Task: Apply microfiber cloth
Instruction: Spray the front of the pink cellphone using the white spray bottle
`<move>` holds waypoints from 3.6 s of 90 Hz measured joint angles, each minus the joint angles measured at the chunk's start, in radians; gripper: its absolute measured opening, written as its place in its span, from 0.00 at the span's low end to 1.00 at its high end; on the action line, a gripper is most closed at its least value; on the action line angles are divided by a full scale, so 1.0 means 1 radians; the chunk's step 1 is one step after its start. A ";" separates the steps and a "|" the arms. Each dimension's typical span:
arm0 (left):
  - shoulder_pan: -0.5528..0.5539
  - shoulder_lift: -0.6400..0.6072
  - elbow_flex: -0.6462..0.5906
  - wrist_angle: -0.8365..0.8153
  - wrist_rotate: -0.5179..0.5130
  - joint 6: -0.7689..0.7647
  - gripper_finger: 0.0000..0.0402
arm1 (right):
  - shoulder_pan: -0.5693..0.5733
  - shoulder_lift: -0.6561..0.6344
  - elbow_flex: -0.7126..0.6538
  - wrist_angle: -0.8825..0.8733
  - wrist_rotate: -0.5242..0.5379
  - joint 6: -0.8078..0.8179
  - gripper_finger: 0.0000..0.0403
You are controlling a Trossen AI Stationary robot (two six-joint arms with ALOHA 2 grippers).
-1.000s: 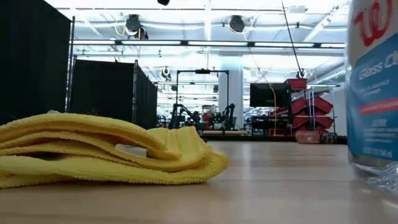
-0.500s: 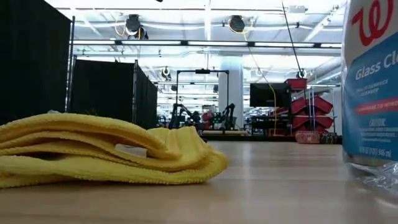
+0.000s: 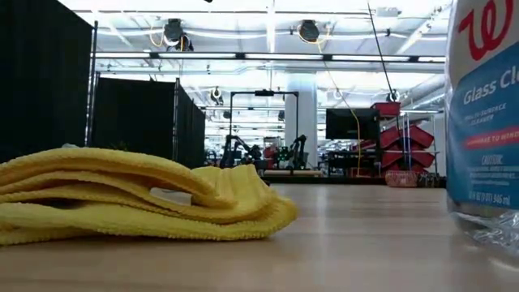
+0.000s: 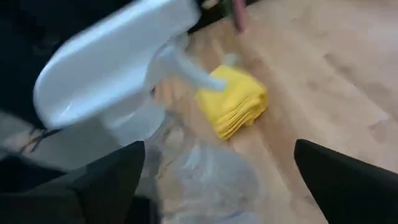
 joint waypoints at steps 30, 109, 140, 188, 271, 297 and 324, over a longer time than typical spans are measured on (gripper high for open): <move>0.002 0.000 0.000 -0.004 0.001 -0.023 0.02 | 0.151 0.021 0.000 0.224 0.050 -0.037 0.97; 0.143 0.000 0.000 -0.001 0.107 -0.059 0.02 | 0.171 0.117 0.000 0.059 0.512 -0.208 0.97; 0.150 0.000 0.000 0.014 0.123 -0.060 0.02 | 0.139 0.140 0.000 0.305 0.411 -0.497 0.97; 0.150 0.000 0.000 0.025 0.122 -0.023 0.02 | -0.034 0.146 -0.001 0.440 0.216 -0.662 0.97; 0.230 0.227 -0.002 0.463 0.287 -0.010 0.02 | -0.074 0.175 0.000 0.469 0.229 -0.628 0.87; 0.234 0.317 0.016 0.557 0.364 -0.111 0.02 | -0.074 0.175 0.000 0.459 0.229 -0.619 0.87; 0.234 0.318 0.064 0.552 0.394 -0.069 0.02 | -0.073 0.175 0.000 0.454 0.223 -0.616 0.70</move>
